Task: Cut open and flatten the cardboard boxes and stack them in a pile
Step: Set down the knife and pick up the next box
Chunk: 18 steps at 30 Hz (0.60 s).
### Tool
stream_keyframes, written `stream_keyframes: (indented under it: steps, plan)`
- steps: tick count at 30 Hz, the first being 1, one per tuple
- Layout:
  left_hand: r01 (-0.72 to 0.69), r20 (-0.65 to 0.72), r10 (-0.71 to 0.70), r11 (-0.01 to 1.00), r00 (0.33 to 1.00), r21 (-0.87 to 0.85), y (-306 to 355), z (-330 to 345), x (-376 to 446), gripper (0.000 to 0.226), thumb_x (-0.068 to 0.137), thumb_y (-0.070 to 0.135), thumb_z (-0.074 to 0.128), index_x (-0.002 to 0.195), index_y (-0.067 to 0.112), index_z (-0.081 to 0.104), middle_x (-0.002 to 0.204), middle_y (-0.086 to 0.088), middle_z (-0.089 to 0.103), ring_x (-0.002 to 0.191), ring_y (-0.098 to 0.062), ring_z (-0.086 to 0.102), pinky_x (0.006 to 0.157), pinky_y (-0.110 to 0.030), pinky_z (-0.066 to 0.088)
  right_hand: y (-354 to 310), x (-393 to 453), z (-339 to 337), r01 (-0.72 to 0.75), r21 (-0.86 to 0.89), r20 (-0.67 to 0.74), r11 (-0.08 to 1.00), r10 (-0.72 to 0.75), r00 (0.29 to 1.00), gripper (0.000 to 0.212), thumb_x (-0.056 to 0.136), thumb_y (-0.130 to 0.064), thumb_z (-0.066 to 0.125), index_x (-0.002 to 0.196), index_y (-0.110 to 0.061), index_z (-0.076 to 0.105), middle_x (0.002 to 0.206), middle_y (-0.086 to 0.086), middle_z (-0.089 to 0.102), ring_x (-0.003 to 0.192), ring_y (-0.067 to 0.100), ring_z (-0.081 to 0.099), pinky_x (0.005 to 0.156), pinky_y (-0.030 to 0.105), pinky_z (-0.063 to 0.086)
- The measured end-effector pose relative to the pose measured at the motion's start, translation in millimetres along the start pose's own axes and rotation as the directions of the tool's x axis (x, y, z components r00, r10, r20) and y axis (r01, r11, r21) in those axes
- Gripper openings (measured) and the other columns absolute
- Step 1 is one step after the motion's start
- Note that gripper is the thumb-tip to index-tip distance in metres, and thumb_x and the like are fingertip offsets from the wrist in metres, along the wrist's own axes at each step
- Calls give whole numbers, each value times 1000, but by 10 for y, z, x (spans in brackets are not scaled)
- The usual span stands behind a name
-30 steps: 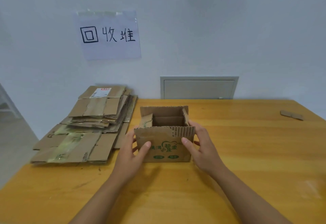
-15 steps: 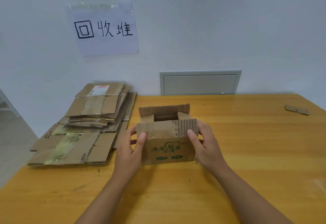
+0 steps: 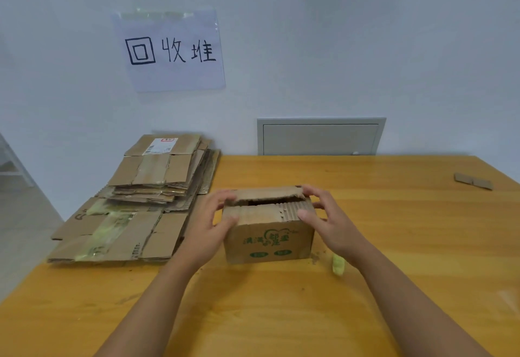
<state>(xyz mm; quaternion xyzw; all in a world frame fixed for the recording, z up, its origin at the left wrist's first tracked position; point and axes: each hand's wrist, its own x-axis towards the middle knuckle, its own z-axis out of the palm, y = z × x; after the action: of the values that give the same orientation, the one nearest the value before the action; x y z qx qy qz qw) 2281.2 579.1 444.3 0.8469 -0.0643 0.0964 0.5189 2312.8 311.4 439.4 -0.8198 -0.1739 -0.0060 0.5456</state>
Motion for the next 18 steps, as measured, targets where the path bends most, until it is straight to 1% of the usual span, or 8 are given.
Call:
stream_keyframes:
  steps: [3, 5, 7, 8, 10, 12, 15, 18]
  plan:
    - [91, 112, -81, 992, 990, -86, -104, 21, -139, 55, 72, 73, 58, 124, 59, 47, 151, 19, 28, 128, -15, 47, 98, -41, 51, 139, -109, 38, 39, -55, 93, 998, -34, 995, 62, 85, -53, 62, 140, -47, 35, 153, -30, 18, 137, 0, 28, 104, 24, 41]
    - [88, 163, -69, 989, 984, -116, -129, 11, -156, 68, 68, 76, 61, 131, 61, 41, 152, 18, 28, 126, -17, 49, 92, -37, 54, 125, -75, 38, 5, -71, 69, 997, 0, 998, 65, 81, -58, 62, 140, -47, 35, 156, -26, 14, 138, 4, 24, 108, 31, 39]
    - [96, 185, -68, 985, 980, -144, -68, -47, -112, 74, 71, 75, 56, 139, 59, 33, 149, 21, 31, 122, -9, 51, 85, -31, 55, 34, 27, -12, -48, -105, -28, 993, 46, 999, 63, 79, -65, 59, 136, -42, 45, 156, -15, 27, 137, 7, 32, 108, 34, 41]
    - [96, 182, -64, 980, 981, -172, -37, -84, -62, 74, 74, 73, 52, 142, 59, 29, 147, 22, 35, 119, -5, 53, 84, -29, 54, -36, 85, -52, -96, -91, -66, 991, 90, 994, 61, 80, -68, 57, 133, -38, 51, 150, -11, 41, 132, 11, 43, 102, 37, 48]
    - [100, 149, -66, 968, 987, -229, 23, -165, 10, 66, 76, 71, 46, 139, 63, 28, 141, 18, 47, 113, -4, 57, 87, -34, 52, -180, 203, -126, -213, 39, -81, 976, 215, 973, 53, 87, -68, 53, 117, -27, 66, 117, -2, 69, 101, 17, 68, 72, 35, 59]
    - [120, 109, -93, 955, 990, -271, 42, -224, 48, 61, 73, 69, 49, 132, 67, 32, 139, 14, 52, 111, -8, 59, 92, -42, 50, -219, 300, -155, -381, 164, -30, 910, 390, 920, 50, 94, -62, 52, 102, -16, 72, 89, 5, 74, 79, 23, 73, 56, 29, 55]
    - [59, 72, -42, 966, 997, -253, 34, -167, -74, 74, 69, 64, 64, 137, 56, 35, 134, 23, 49, 115, 6, 53, 92, -24, 46, -81, 352, -98, -599, 235, 147, 766, 581, 801, 40, 94, -51, 55, 86, -14, 67, 71, 6, 66, 67, 24, 66, 56, 30, 54]
    - [38, -67, -48, 988, 997, -147, -1, -19, -124, 63, 84, 49, 71, 139, 47, 39, 124, 18, 52, 108, -1, 56, 78, -17, 47, 97, 370, 7, -643, 183, 201, 744, 611, 765, 26, 89, -43, 56, 84, -18, 64, 75, 6, 61, 62, 23, 59, 56, 29, 51]
